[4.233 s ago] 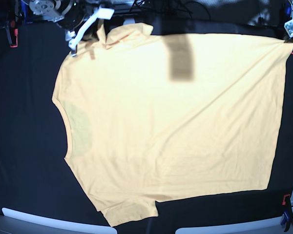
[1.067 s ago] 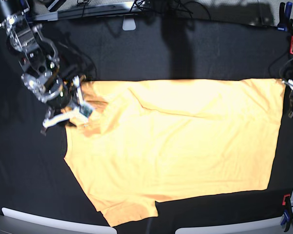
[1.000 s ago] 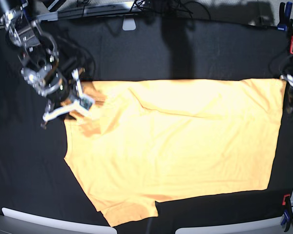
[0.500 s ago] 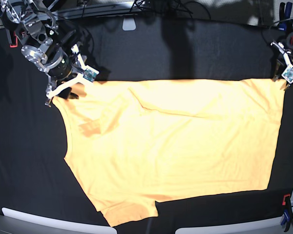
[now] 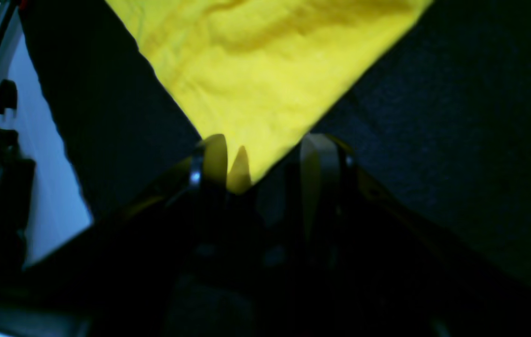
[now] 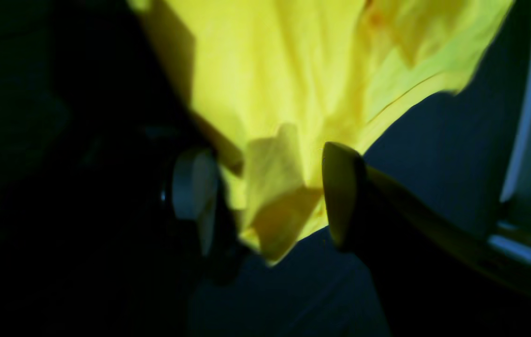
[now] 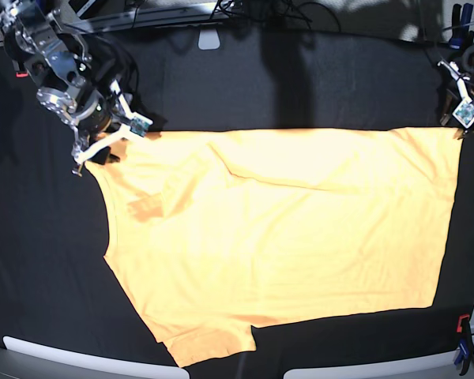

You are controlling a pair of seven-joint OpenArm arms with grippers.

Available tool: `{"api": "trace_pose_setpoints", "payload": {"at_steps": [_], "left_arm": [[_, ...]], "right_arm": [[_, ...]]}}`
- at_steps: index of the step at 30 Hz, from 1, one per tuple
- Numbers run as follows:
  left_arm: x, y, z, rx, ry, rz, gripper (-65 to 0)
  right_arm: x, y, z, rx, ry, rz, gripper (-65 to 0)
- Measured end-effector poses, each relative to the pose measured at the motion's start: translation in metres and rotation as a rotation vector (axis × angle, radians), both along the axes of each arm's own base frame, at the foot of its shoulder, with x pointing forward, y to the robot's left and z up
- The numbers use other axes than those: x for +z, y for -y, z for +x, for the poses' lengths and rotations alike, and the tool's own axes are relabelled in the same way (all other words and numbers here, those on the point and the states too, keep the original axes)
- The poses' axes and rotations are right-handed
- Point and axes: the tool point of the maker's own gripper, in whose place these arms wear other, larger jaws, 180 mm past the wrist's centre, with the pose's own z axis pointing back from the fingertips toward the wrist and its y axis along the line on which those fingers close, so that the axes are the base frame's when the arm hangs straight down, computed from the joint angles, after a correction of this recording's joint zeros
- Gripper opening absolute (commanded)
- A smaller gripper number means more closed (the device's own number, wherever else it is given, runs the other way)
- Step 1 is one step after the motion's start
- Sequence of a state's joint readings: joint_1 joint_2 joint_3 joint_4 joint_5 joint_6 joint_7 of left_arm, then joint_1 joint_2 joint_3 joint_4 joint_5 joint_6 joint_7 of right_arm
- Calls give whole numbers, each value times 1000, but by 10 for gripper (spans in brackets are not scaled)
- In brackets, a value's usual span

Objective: Layout the t-shirt on the table in an organized manner, then fold the t-shirt properly
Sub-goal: 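Regrip the shoulder edge with the right gripper, holding with the left, then pull the shirt's shoulder edge taut with both grippers and release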

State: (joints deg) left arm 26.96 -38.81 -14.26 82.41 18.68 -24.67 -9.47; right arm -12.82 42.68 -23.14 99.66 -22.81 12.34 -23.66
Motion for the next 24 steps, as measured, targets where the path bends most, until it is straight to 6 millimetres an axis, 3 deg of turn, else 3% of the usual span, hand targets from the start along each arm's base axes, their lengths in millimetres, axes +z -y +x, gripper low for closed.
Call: {"api": "trace_pose_setpoints", "payload": {"at_steps": [3, 11, 13, 18, 21, 24], "left_arm": [[-2, 2, -2, -56, -3, 52, -420], [-2, 6, -1, -135, 7, 114, -435], [0, 11, 2, -154, 21, 103, -435], [-21, 29, 10, -271, -51, 236, -435], [-17, 25, 27, -276, -12, 355, -435], [-15, 19, 28, -301, -21, 393, -435]], "right_arm": [[-5, -6, 5, 30, -4, -29, -323], [-1, -8, 15, 15, 56, -60, -650], [-1, -6, 14, 10, 56, -63, -650], [-2, -3, 14, -6, 54, -71, -650], [-3, 2, 12, -33, 43, -90, -650], [-3, 2, 13, -36, 43, -92, -650]]}}
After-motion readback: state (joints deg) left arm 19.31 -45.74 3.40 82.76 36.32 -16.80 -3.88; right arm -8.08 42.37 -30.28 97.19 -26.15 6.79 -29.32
